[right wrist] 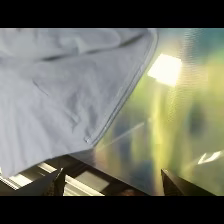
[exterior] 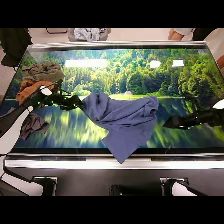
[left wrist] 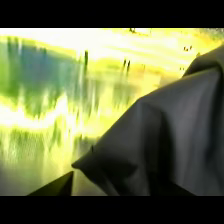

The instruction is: Fold the shirts.

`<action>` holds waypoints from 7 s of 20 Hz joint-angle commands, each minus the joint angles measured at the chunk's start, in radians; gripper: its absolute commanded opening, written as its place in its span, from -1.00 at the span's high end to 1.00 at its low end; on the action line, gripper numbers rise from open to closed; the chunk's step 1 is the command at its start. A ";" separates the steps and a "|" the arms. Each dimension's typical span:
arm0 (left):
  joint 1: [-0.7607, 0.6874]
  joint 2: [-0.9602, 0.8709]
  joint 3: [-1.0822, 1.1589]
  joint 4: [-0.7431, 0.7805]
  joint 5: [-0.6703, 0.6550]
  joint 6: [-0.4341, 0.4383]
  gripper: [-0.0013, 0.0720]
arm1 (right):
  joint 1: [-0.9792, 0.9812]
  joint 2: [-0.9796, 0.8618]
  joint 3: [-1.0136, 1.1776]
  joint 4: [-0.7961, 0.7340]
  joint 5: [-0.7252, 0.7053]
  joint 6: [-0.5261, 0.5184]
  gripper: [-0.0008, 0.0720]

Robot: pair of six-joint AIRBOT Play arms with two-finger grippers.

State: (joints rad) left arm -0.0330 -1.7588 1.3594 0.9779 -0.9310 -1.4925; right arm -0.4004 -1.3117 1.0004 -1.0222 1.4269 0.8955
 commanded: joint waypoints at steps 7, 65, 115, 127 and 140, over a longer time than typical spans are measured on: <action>-0.018 -0.021 0.001 -0.010 0.037 -0.006 0.90 | 0.220 -0.031 -0.154 0.022 -0.141 0.052 -0.97; 0.096 0.215 0.140 0.246 -0.304 0.017 -0.70 | 0.257 -0.401 0.808 -0.216 -0.187 0.298 -0.79; 0.287 0.897 0.348 0.182 -0.201 0.161 0.90 | 0.175 0.182 0.911 -0.159 -0.207 -0.062 0.86; 0.287 1.115 0.500 0.069 -0.086 0.090 0.90 | 0.174 0.650 0.995 -0.423 -0.249 -0.043 0.86; 0.285 0.525 0.048 0.092 -0.305 0.185 0.91 | 0.219 -0.277 0.994 -0.378 0.193 0.072 0.86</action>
State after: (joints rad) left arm 0.2523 -1.0752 1.5661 1.0634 -1.3136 -1.3323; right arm -0.2089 -1.3373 1.9934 -1.4204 1.6321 0.9394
